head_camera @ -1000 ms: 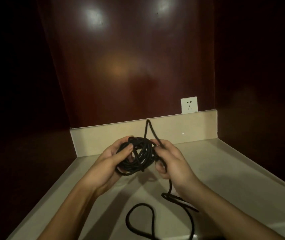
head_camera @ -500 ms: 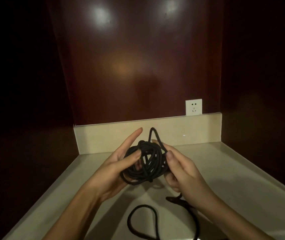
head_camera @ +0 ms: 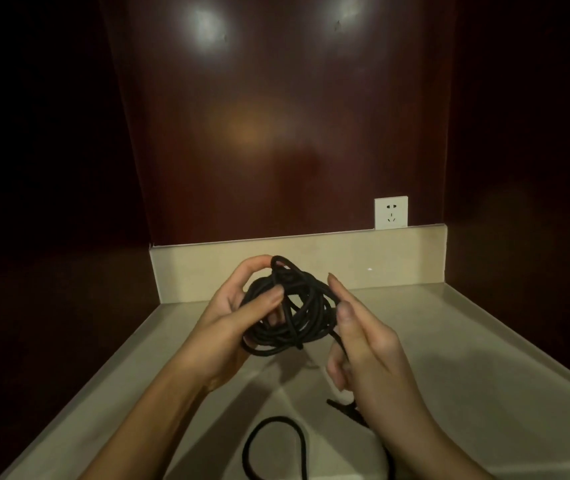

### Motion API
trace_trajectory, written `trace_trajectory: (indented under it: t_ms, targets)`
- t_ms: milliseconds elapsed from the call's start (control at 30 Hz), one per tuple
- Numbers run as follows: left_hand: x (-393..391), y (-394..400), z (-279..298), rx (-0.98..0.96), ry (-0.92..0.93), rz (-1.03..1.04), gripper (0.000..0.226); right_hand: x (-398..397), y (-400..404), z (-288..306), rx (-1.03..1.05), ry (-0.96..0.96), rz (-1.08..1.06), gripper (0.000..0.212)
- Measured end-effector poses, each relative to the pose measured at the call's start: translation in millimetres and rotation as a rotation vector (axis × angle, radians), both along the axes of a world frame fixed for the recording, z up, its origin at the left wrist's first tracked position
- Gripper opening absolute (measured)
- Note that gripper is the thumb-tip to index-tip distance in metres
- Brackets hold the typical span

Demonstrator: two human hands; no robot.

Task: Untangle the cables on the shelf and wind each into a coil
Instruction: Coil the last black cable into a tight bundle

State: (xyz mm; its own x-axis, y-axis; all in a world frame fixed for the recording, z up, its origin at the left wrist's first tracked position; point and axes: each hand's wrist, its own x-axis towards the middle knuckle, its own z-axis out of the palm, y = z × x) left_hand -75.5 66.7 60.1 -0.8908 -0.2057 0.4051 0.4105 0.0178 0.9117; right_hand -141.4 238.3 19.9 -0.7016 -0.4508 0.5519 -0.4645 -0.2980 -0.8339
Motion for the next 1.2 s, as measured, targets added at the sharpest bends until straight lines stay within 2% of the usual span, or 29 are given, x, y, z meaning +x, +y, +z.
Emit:
trace_trajectory:
  t_ms: [67,200,233,400,533,667,733,833,900,967,1000,1033,1067,1133,1200]
  targets:
    - [-4,2,-2,0.033,0.018,0.067,0.040,2,-6,-6,0.008,0.042,-0.081,0.036]
    - [-13,5,-5,0.211,0.110,0.149,0.048,18,-14,-19,0.177,0.429,-0.279,0.049]
    - [-14,6,-5,0.235,0.119,0.150,0.049,22,-16,-21,0.194,0.466,-0.284,0.050]
    - [-11,-1,-3,0.218,0.105,0.219,0.048,14,-14,-21,0.099,0.309,-0.264,0.043]
    - [-16,-2,2,0.217,0.138,0.284,0.040,12,-13,-24,0.121,0.357,-0.276,0.011]
    - [-22,0,-4,0.178,0.111,0.347,0.031,13,-16,-30,0.191,0.383,-0.219,0.015]
    - [-22,-3,-5,0.102,0.092,0.424,0.026,9,-11,-31,0.249,0.407,-0.216,0.012]
    - [-22,-8,-5,-0.119,0.092,0.624,0.022,8,1,-35,0.415,0.576,-0.230,0.013]
    - [-22,-8,-9,-0.419,0.081,0.676,0.024,6,6,-31,0.516,0.812,-0.300,0.018]
    - [-19,-7,-16,-0.856,-0.040,0.701,0.028,-5,7,-17,0.612,1.125,-0.334,0.014]
    - [-17,-5,-18,-1.045,-0.109,0.676,0.029,-16,8,-6,0.637,1.248,-0.326,0.013]
    - [-14,-4,-18,-1.155,-0.163,0.595,0.029,-29,9,5,0.617,1.343,-0.298,0.017]
    - [-10,-2,-17,-1.182,-0.175,0.461,0.027,-42,13,17,0.571,1.389,-0.256,0.024]
    - [2,4,-7,-1.068,-0.158,0.159,0.020,-58,21,37,0.483,1.360,-0.158,0.032]
    - [14,14,5,-0.864,-0.182,-0.034,0.013,-60,24,53,0.374,1.311,-0.126,0.039]
